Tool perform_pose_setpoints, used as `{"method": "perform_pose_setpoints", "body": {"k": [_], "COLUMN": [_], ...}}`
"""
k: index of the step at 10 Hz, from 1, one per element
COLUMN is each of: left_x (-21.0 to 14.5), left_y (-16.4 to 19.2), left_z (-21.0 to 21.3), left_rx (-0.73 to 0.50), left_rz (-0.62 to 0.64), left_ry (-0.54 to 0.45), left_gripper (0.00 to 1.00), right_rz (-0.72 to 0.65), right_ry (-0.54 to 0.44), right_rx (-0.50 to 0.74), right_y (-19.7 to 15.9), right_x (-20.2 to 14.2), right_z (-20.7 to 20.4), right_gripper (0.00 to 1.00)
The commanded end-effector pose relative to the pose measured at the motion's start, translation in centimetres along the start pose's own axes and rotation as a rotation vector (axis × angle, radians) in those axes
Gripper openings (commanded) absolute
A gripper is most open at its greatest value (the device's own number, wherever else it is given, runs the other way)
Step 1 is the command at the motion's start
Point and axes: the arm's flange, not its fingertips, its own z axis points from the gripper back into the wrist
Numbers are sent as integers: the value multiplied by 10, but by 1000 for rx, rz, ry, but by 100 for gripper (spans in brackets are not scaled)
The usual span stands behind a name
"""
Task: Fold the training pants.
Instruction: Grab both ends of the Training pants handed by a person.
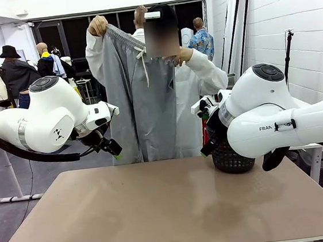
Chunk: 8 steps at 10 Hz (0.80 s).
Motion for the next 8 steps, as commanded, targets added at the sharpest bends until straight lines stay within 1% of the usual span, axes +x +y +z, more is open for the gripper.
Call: {"method": "perform_pose_setpoints", "body": {"k": [1, 8], "left_x": [0, 0], "left_y": [0, 0], "left_z": [0, 0], "left_rx": [-1, -1], "left_rz": [-3, -3], "left_ry": [0, 0], "left_gripper": [100, 100], "right_rz": [3, 3], "right_ry": [0, 0], "right_rx": [0, 0], "right_y": [0, 0], "right_x": [0, 0], "right_z": [0, 0], "right_gripper": [100, 100]}}
